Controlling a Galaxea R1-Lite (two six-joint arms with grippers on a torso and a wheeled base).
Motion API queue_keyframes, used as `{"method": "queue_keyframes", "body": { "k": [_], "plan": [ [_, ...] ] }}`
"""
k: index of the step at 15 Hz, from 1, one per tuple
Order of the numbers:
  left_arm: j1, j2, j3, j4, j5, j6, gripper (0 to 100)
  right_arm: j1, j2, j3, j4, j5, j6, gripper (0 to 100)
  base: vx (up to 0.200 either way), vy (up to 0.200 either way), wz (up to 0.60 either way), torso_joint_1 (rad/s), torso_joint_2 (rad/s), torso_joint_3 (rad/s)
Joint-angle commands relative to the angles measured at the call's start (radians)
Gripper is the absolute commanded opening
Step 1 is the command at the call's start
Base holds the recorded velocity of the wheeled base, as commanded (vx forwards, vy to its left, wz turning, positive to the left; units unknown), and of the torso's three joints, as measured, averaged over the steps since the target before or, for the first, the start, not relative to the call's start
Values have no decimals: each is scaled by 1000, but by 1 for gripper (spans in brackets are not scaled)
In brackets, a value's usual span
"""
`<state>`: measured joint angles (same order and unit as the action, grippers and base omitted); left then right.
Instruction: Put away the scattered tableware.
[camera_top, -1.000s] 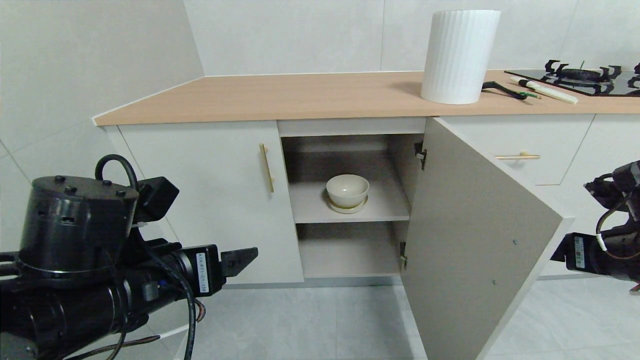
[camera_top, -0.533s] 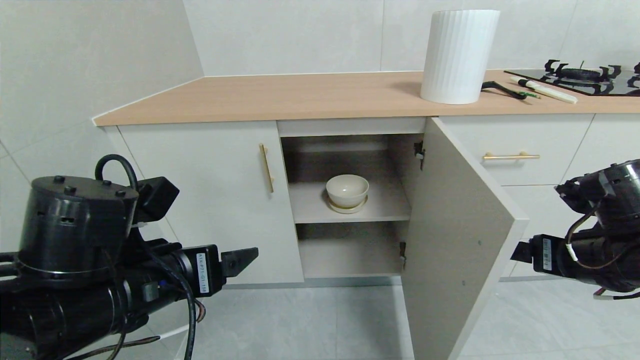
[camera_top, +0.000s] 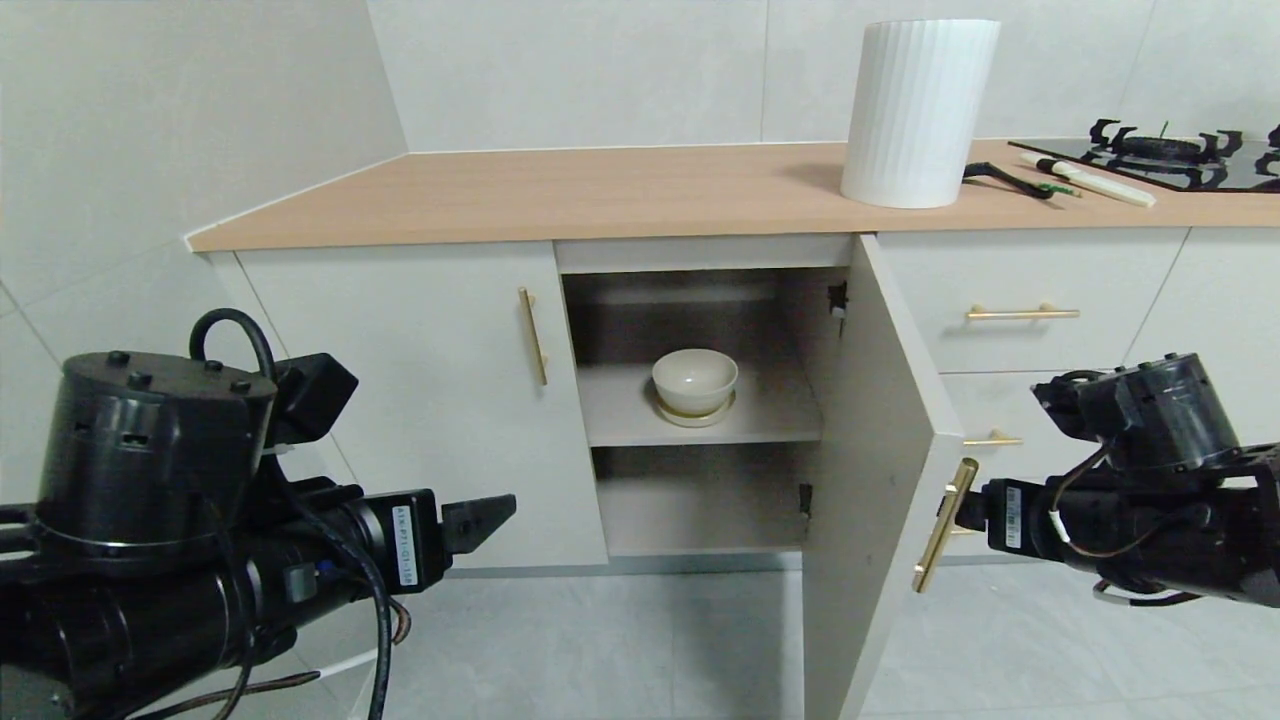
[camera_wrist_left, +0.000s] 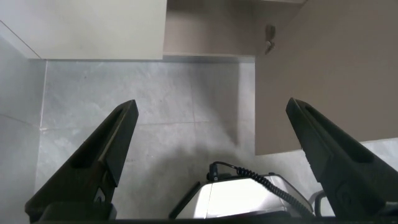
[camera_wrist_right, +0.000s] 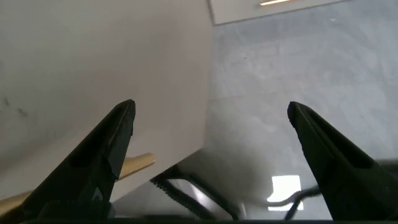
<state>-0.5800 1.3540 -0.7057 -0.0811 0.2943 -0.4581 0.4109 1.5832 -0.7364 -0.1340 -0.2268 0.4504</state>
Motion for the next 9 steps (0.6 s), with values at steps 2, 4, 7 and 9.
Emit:
{"method": "queue_keyframes", "body": {
  "k": [2,4,7,9],
  "plan": [
    [0,-9,-1,0,0,-1,100,32,107,-14,-128,37,-10,100,0,0,0,0,0,0],
    [0,-16,-3,0,0,-1,100,32,150,-23,-203,93,-36,100,0,0,0,0,0,0],
    [0,-19,-3,0,0,-1,100,36,190,-87,-216,179,-75,100,0,0,0,0,0,0],
    [0,-19,-3,-3,0,-1,100,46,219,-138,-213,210,-76,100,0,0,0,0,0,0]
  ]
}}
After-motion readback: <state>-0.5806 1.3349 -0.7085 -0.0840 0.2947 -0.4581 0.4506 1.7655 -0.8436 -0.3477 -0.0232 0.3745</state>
